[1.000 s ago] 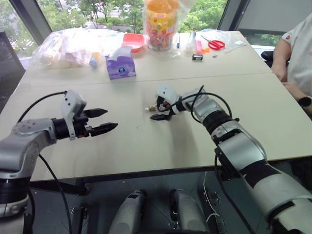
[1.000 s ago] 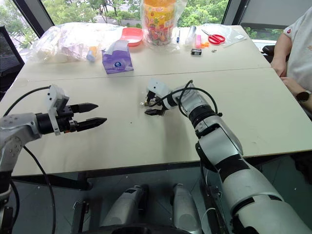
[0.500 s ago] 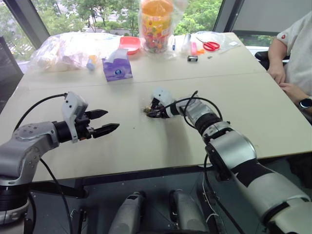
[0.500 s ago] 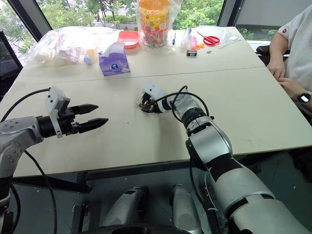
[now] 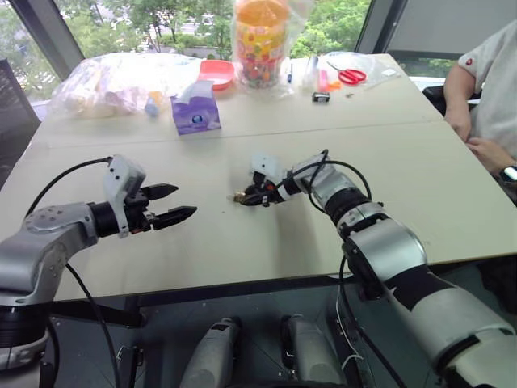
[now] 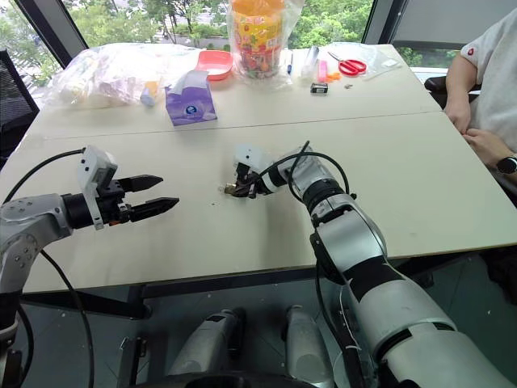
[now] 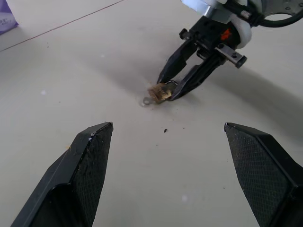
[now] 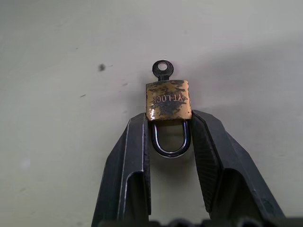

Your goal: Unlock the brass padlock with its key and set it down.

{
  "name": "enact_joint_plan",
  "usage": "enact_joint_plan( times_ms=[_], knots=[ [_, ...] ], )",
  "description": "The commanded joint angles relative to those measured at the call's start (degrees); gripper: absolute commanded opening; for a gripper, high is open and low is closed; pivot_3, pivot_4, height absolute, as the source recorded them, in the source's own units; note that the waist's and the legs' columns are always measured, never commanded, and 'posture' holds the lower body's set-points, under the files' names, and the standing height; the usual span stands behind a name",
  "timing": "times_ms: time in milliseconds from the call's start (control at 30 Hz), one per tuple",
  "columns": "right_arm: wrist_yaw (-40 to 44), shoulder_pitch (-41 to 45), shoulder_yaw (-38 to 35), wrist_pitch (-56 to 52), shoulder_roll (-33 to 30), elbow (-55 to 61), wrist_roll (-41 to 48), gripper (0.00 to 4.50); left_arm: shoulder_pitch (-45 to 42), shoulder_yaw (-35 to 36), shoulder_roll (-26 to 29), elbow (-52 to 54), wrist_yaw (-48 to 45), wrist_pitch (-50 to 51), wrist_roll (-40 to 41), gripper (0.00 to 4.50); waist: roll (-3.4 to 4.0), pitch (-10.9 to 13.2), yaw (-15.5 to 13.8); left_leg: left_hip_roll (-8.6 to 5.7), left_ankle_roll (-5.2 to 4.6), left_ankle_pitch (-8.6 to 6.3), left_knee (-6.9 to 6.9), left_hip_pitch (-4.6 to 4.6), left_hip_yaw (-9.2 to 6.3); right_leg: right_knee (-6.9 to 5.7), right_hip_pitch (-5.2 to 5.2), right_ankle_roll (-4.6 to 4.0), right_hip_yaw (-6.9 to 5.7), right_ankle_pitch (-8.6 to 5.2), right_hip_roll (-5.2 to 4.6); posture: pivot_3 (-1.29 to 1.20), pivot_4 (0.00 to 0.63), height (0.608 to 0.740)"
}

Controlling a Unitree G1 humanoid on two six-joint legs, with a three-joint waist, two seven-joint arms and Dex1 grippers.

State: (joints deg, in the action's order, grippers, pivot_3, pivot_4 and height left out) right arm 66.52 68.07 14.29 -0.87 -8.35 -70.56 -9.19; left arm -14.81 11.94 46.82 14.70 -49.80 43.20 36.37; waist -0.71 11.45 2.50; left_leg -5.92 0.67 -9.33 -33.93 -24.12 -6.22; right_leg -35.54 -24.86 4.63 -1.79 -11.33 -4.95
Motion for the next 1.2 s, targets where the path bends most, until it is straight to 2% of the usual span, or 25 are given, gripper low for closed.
enact_joint_plan(
  times_ms=[33, 100, 233, 333, 400, 733, 833, 933, 1200],
  knots=[
    [0.46, -2.27, -0.88, 0.56, -1.60, 7.86, 1.12, 0.68, -2.84, 0.98, -1.81, -1.02, -0.25, -0.66, 2.02, 3.98, 0.00, 0.00, -0.05, -0.01, 0.00, 0.00, 0.00, 0.00, 0.00, 0.01, 0.00, 0.00, 0.00, 0.00, -0.01, 0.00, 0.150, 0.740],
    [0.07, -4.97, -0.93, 0.58, -3.37, 17.51, 1.55, 0.68, -4.14, 2.31, -3.76, -2.39, 0.05, 0.35, 4.21, 3.98, 0.00, 0.00, -0.05, -0.01, 0.00, 0.00, -0.01, 0.00, 0.00, 0.01, 0.00, 0.03, 0.01, 0.02, -0.03, 0.00, 0.150, 0.740],
    [2.01, -16.09, -0.31, -6.14, -9.27, 49.91, 2.95, 0.68, -7.69, 3.71, -6.90, -4.62, -0.11, 2.99, 9.40, 3.98, -0.01, 0.00, -0.21, -0.02, 0.00, 0.01, -0.04, -0.23, -0.03, -0.03, -0.22, 0.19, 0.05, 0.09, -0.05, 0.00, 0.150, 0.740],
    [0.30, -20.06, 0.01, -9.35, -11.85, 61.98, 2.85, 0.68, -8.96, 2.94, -7.54, -5.20, -1.06, 4.16, 11.03, 3.98, -0.02, -0.01, 0.05, -0.02, -0.01, 0.02, -0.04, -0.30, 0.00, -0.06, -0.30, 0.21, 0.06, 0.09, -0.08, 0.00, 0.150, 0.740],
    [-2.27, -21.48, -0.21, -7.64, -13.79, 67.42, 1.12, 0.68, -10.96, 2.07, -8.77, -7.47, -1.59, 4.48, 11.63, 3.98, -0.02, -0.01, -0.04, 0.02, 0.01, 0.01, -0.04, -0.28, 0.03, -0.05, -0.29, 0.19, 0.07, 0.09, -0.10, 0.00, 0.150, 0.740],
    [-10.35, -21.61, -0.67, -0.65, -17.64, 73.96, -0.47, 0.68, -19.78, -1.30, -11.96, -16.11, -6.80, 5.49, 11.93, 3.98, -0.05, -0.02, -0.83, 0.10, -0.03, 0.08, -0.21, -0.27, 0.04, 0.15, -0.10, -0.11, 0.02, 0.07, -0.10, 0.00, 0.150, 0.740],
    [-11.40, -21.39, -0.48, -0.46, -18.05, 74.66, -0.27, 0.68, -21.36, -1.68, -12.20, -17.69, -7.54, 5.23, 11.58, 3.07, -0.05, -0.02, -1.13, 0.11, -0.06, 0.09, -0.20, -0.27, 0.04, 0.15, -0.12, -0.11, 0.02, 0.07, -0.08, 0.00, 0.150, 0.740],
    [-12.03, -21.38, -0.26, -0.29, -18.49, 75.36, -0.35, 0.68, -22.27, -1.91, -12.16, -18.38, -8.26, 5.36, 11.60, 1.88, -0.06, -0.02, -1.50, 0.16, -0.06, 0.10, -0.19, -0.27, 0.04, 0.15, -0.12, -0.12, 0.02, 0.07, -0.07, 0.00, 0.150, 0.740],
    [-12.61, -21.05, 0.28, -0.28, -18.62, 76.22, -0.08, 0.68, -23.59, -2.59, -12.32, -19.84, -9.51, 5.45, 10.85, 1.88, -0.06, -0.02, -1.71, 0.16, -0.06, 0.09, -0.20, -0.27, 0.04, 0.18, -0.10, -0.13, 0.02, 0.07, -0.07, 0.00, 0.150, 0.740]
  ],
)
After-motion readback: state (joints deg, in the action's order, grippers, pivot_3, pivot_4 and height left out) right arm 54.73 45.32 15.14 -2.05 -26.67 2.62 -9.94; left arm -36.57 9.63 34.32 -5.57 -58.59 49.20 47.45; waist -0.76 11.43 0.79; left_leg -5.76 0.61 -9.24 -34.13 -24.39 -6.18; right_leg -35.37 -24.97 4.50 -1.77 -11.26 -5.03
